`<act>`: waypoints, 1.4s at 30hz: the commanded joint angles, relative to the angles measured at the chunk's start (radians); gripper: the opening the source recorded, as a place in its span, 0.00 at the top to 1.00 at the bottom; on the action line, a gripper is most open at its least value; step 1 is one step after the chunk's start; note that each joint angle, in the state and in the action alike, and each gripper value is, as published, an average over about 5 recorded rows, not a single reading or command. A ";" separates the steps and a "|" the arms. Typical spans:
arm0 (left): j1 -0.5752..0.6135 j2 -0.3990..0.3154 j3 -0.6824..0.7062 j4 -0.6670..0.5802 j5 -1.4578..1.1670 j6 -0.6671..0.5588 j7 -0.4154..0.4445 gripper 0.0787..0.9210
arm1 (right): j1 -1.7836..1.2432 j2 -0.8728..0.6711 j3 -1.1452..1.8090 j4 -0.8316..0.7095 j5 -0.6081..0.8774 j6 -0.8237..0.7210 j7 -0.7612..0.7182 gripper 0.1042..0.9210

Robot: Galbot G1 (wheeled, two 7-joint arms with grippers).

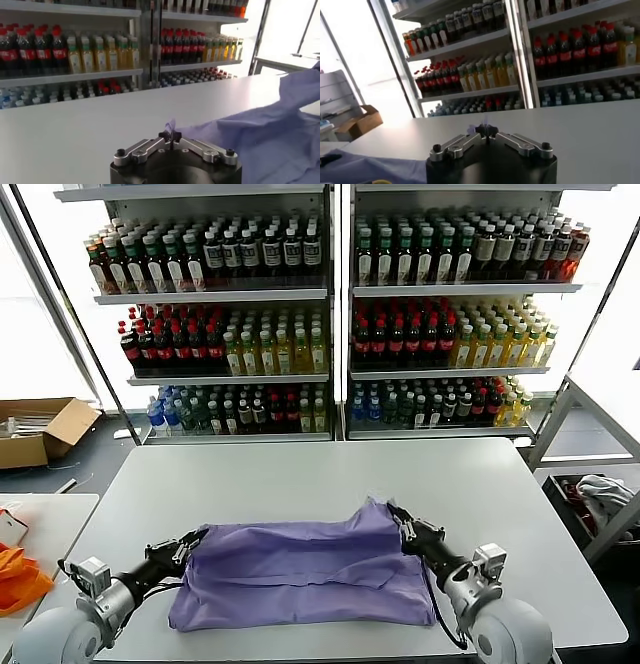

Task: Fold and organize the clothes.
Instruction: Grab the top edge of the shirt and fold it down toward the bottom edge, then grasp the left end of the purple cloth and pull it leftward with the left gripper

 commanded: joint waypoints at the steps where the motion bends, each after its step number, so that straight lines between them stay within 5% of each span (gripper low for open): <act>1: 0.158 -0.015 -0.042 -0.020 0.094 -0.022 0.010 0.99 | -0.271 0.007 0.071 0.088 -0.116 0.036 -0.022 1.00; 7: 0.162 -0.049 -0.044 -0.023 0.144 -0.019 -0.019 0.96 | -0.285 0.021 0.108 0.094 -0.143 0.015 -0.001 0.95; 14: 0.182 -0.020 -0.149 -0.122 0.125 0.008 -0.060 0.73 | -0.284 0.007 0.222 0.135 -0.113 0.030 -0.012 0.74; 22: 0.249 -0.127 -0.058 -0.251 0.020 -0.036 -0.304 0.46 | -0.270 0.055 0.297 0.107 -0.244 0.249 0.079 0.44; 32: 0.217 -0.283 0.159 -0.131 0.151 -0.152 -0.537 0.14 | -0.353 0.099 0.345 0.058 -0.224 0.411 0.066 0.13; 37: 0.167 -0.307 0.163 -0.073 0.165 -0.102 -0.594 0.12 | -0.382 0.108 0.354 0.060 -0.223 0.433 0.055 0.12; 42: 0.177 -0.315 0.164 -0.083 0.140 -0.044 -0.616 0.22 | -0.407 0.103 0.360 0.067 -0.192 0.429 0.041 0.12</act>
